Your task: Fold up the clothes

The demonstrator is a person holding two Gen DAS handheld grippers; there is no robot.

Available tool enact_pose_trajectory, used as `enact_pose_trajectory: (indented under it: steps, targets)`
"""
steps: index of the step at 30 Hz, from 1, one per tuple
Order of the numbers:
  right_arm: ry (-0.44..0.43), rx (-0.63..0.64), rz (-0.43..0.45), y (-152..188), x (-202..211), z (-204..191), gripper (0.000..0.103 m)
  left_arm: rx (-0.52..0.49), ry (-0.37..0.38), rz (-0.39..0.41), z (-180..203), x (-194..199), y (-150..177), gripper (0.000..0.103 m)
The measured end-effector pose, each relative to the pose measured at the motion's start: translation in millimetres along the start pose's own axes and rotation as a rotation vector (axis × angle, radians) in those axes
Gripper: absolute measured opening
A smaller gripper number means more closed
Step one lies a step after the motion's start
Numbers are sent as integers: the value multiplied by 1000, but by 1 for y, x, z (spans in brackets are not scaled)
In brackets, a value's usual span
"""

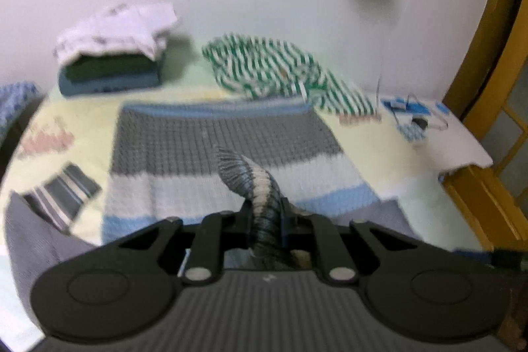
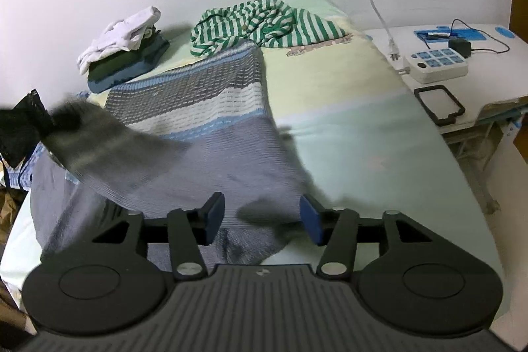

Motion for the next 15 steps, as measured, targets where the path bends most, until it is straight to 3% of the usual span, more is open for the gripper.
enact_pose_trajectory:
  steps: [5, 11, 15]
  targets:
    - [-11, 133, -35, 14, 4, -12, 58, 15, -58, 100, -21, 31, -36, 11]
    - [-84, 276, -67, 32, -2, -49, 59, 17, -162, 175, -62, 68, -58, 11]
    - [-128, 361, -80, 40, -8, -73, 61, 41, -219, 156, -88, 71, -52, 11]
Point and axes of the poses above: each gripper's, at about its wrist camera, not at the fingertips, and x roughly against the way its jaws point, z to its right, y to its underside, the point moved 9 cm from there along -x, roughly the way its jaws point, and after that the axes turned 7 degrees about z, right-handed, at the moved point
